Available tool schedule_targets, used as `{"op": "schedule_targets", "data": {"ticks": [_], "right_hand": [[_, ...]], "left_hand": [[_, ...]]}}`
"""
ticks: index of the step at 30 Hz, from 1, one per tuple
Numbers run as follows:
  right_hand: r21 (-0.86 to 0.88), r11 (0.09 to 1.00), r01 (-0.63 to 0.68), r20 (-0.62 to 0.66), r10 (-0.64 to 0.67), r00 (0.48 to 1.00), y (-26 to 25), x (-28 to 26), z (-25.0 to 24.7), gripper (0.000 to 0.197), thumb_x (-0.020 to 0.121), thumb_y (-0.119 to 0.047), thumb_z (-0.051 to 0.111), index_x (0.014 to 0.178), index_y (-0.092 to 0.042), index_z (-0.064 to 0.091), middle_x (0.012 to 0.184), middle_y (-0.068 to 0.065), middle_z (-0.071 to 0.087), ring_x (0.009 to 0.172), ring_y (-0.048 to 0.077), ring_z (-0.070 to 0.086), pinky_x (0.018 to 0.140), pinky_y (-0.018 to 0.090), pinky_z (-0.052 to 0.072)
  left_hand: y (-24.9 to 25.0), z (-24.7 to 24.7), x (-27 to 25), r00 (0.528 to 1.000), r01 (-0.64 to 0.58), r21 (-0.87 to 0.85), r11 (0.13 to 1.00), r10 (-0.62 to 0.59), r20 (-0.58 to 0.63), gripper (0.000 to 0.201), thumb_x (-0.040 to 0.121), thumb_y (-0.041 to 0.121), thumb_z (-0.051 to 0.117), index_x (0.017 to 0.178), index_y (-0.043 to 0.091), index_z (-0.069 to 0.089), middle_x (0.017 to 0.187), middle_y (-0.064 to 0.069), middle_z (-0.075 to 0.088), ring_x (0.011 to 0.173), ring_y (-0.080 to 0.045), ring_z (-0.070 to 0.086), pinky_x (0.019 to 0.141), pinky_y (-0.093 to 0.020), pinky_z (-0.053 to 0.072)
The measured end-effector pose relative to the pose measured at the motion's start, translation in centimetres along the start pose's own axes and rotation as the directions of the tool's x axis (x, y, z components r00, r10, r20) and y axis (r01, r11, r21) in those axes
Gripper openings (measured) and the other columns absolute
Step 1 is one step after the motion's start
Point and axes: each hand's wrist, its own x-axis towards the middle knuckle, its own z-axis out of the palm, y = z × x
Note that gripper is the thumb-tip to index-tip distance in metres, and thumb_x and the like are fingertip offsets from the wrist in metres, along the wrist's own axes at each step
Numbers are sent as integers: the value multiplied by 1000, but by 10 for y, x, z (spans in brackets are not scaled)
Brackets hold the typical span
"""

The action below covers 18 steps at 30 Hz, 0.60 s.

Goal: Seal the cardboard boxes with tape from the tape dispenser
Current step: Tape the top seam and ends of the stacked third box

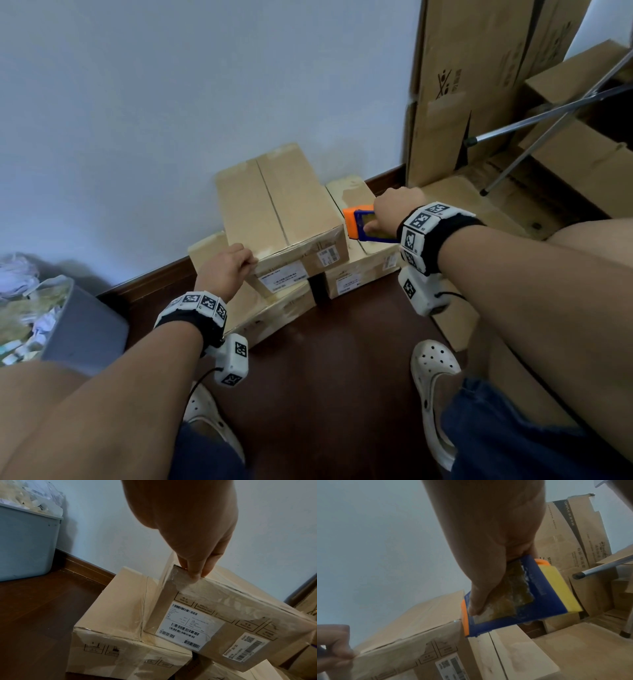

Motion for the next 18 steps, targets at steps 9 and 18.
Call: {"op": "schedule_targets", "data": {"ticks": [9,18], "right_hand": [[49,999,18,34,-19,999,-15,6,-15,34,86,-42,61,67,-16,48,67,0,53,55,15,49,48,23,33],[48,999,9,-9,-9,1000,-15,11,-13,31,87,-30,60,64,-16,45,64,-1,49,52,15,45,46,22,31]], "left_hand": [[-8,-1,2,994,-78,33,996,76,84,15,90,29,63,91,14,59,88,5,50,77,-17,53,65,-23,33],[17,1,52,948,-221,140,965,179,262,35,90,47,57,87,16,42,90,0,44,78,-18,45,65,-28,31]]}}
